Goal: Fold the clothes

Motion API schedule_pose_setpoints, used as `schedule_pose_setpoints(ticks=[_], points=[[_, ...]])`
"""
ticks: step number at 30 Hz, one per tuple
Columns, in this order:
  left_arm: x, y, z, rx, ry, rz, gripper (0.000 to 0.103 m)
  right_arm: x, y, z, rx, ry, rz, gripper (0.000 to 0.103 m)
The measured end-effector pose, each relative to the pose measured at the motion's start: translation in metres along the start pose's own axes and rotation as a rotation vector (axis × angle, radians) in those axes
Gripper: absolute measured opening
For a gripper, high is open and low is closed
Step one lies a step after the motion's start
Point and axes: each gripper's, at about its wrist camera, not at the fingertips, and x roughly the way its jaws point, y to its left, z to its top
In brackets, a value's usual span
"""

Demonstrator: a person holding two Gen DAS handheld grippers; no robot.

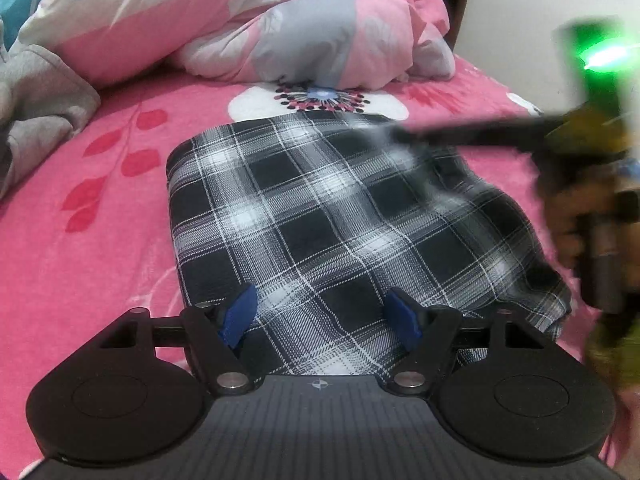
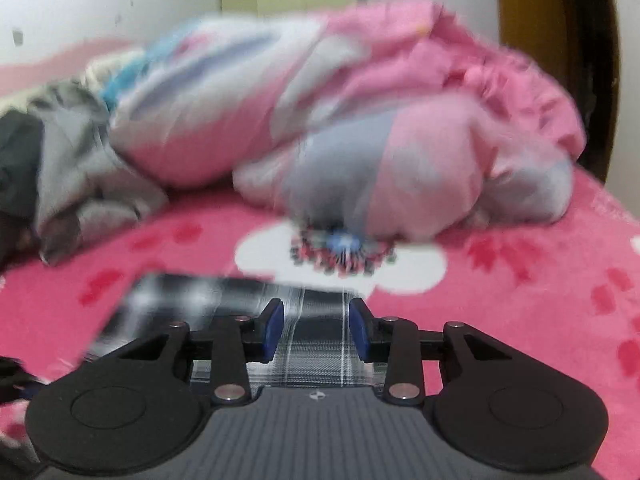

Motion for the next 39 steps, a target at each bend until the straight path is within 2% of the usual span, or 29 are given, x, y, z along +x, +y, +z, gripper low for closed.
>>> schedule_pose_setpoints(ticks=[2, 4, 9, 11, 13, 15, 21, 23, 26, 31, 33, 36, 39], points=[[0.0, 0.0, 0.001, 0.003, 0.005, 0.001, 0.072, 0.02, -0.008, -0.008, 0.035, 0.038, 0.018, 0.04], [0.0, 0.0, 0.001, 0.006, 0.009, 0.002, 0.072, 0.017, -0.016, -0.001, 0.105, 0.052, 0.041, 0.039], [0.001, -0.002, -0.001, 0.01, 0.011, 0.011, 0.072, 0.002, -0.003, 0.023, 0.054, -0.009, 0.054, 0.038], [0.001, -0.003, 0.0, 0.012, 0.015, 0.016, 0.073, 0.02, -0.002, 0.025, 0.063, 0.016, 0.053, 0.038], [0.0, -0.004, 0.0, 0.018, 0.019, 0.021, 0.073, 0.05, -0.002, 0.016, 0.05, 0.086, 0.007, 0.038], [0.0, -0.005, 0.001, 0.023, 0.023, 0.025, 0.073, 0.059, -0.008, 0.009, 0.079, 0.075, 0.003, 0.038], [0.001, -0.005, 0.0, 0.036, 0.025, 0.037, 0.074, -0.012, -0.023, 0.01, 0.135, -0.054, 0.017, 0.038], [0.001, -0.006, 0.0, 0.039, 0.023, 0.044, 0.075, -0.047, -0.032, -0.002, 0.173, -0.103, 0.053, 0.038], [0.001, -0.007, 0.001, 0.048, 0.02, 0.056, 0.076, -0.079, -0.034, -0.025, 0.173, -0.114, 0.083, 0.038], [0.0, -0.012, 0.003, 0.063, 0.024, 0.076, 0.076, -0.07, -0.026, -0.076, 0.13, -0.029, 0.112, 0.038], [0.0, -0.014, 0.004, 0.073, 0.024, 0.085, 0.077, -0.069, -0.027, -0.087, 0.142, -0.047, 0.097, 0.038], [0.0, -0.016, 0.004, 0.087, 0.025, 0.1, 0.077, -0.086, -0.026, -0.081, 0.161, -0.085, 0.082, 0.038], [0.0, -0.018, 0.004, 0.099, 0.023, 0.112, 0.077, -0.108, -0.02, -0.08, 0.148, -0.137, 0.125, 0.038]])
